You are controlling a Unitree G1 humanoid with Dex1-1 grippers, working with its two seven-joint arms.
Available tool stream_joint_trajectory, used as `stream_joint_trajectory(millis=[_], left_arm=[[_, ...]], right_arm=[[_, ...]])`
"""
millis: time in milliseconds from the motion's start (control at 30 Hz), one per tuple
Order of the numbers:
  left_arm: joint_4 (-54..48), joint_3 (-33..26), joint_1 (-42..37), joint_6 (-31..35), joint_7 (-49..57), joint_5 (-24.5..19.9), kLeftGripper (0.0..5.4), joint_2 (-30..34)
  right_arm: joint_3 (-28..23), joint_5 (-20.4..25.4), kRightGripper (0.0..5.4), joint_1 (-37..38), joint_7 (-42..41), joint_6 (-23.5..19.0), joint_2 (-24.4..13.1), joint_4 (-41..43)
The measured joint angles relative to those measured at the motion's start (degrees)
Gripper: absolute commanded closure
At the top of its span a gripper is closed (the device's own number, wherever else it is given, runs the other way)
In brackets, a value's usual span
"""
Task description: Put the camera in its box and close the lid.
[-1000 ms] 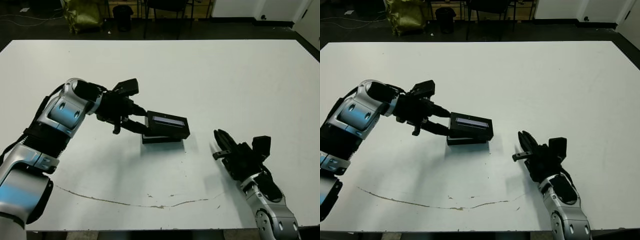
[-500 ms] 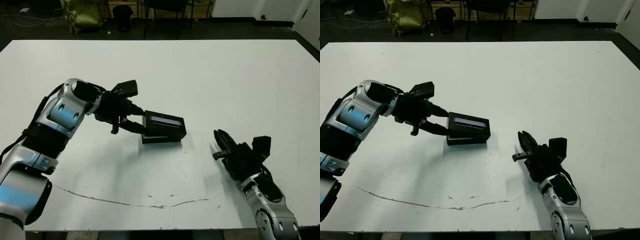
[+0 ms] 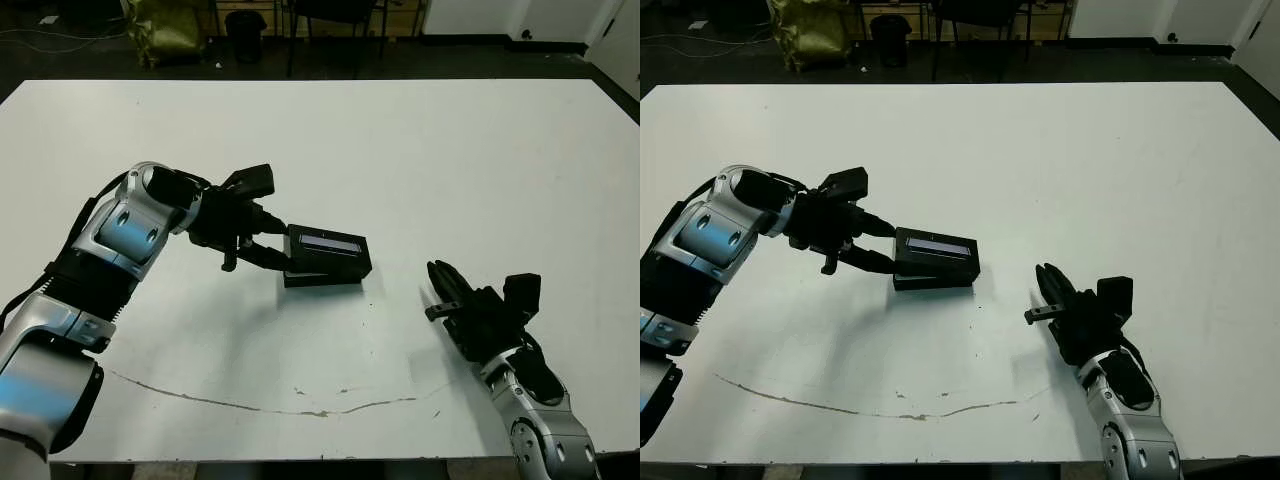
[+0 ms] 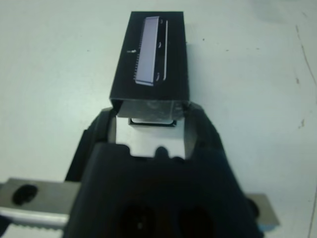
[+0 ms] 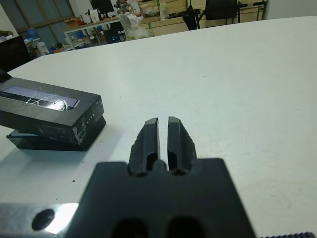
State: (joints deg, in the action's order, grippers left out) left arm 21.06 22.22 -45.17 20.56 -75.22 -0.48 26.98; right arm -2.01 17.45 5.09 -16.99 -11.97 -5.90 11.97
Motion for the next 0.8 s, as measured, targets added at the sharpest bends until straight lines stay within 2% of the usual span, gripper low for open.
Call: stream_joint_trajectory(millis=[367,533,800], left_arm=[[2.54,1.13,0.14,-0.24,-0.01,0.49,3.50,0.00],[4.56,1.24,0.30,-2.66,-0.03,0.65,3.51,0.00],[5.54,1.86,0.30,-2.95,0.06,1.15,3.80,0.02]], right_arm=[[0.04,0.03,5.40,0.11,-0.10,0.06,0.00,0.36],[-0.02,0.34,5.40,0.14,0.02,-0.32,0.02,0.75],[0.00,0.35,5.40,0.18,-0.01,-0.38,0.02,0.81]])
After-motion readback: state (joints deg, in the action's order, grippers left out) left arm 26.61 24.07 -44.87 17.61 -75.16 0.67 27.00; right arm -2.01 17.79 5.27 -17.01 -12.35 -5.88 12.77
